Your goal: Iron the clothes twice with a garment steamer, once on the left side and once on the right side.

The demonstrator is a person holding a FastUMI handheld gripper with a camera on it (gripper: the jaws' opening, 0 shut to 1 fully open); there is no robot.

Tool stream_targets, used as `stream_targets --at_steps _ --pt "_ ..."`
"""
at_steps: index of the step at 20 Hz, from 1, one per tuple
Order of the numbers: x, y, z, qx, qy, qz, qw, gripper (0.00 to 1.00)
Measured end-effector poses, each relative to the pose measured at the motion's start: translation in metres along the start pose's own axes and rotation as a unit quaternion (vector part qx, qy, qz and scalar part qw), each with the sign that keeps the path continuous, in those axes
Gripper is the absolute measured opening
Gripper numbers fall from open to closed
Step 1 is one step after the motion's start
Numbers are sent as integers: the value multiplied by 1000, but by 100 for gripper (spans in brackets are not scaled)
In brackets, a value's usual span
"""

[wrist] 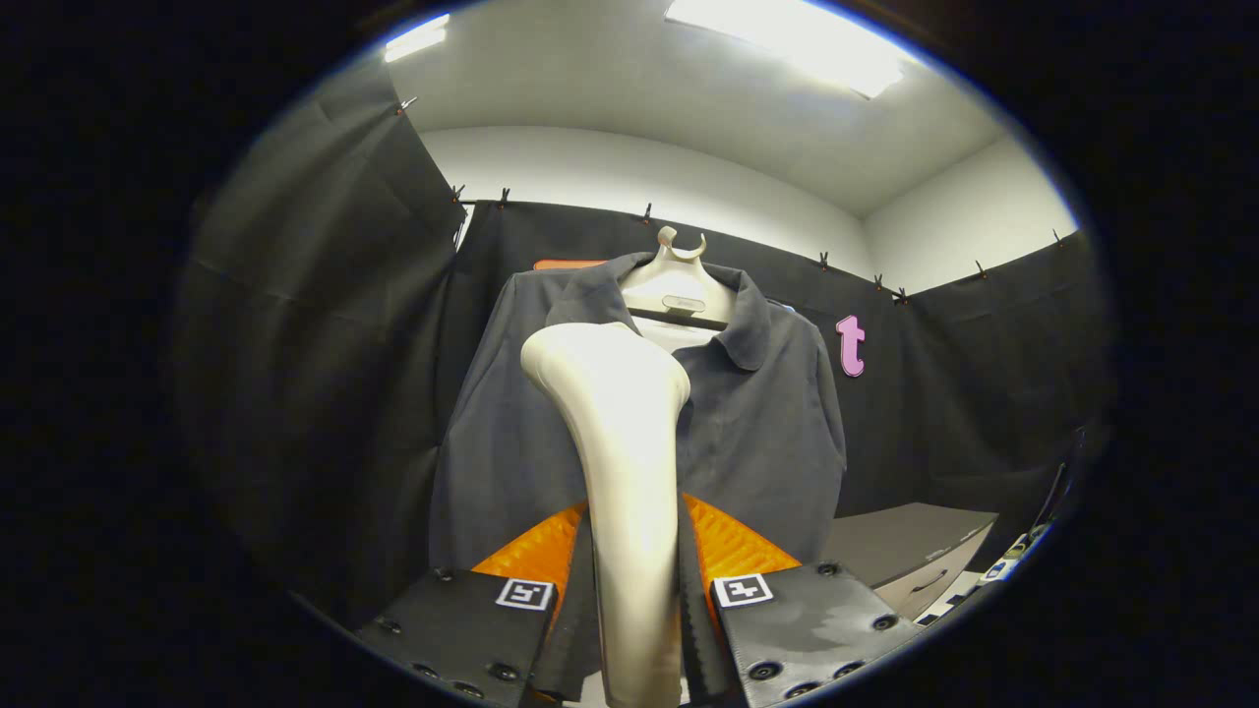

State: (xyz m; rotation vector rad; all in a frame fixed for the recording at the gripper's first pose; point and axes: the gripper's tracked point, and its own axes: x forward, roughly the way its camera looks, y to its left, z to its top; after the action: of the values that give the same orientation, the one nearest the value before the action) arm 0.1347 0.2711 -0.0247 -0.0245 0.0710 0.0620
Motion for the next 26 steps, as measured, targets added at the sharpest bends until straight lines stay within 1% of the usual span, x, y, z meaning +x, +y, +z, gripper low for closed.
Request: stream_targets --at_steps 6,10,16,26 --pt "32 6 -30 2 19 4 1000 45" --pt "38 3 -45 6 21 0 1000 45" --pt "27 0 -71 0 37 -1 999 45" --pt "2 5 -124 -29 76 0 997 45"
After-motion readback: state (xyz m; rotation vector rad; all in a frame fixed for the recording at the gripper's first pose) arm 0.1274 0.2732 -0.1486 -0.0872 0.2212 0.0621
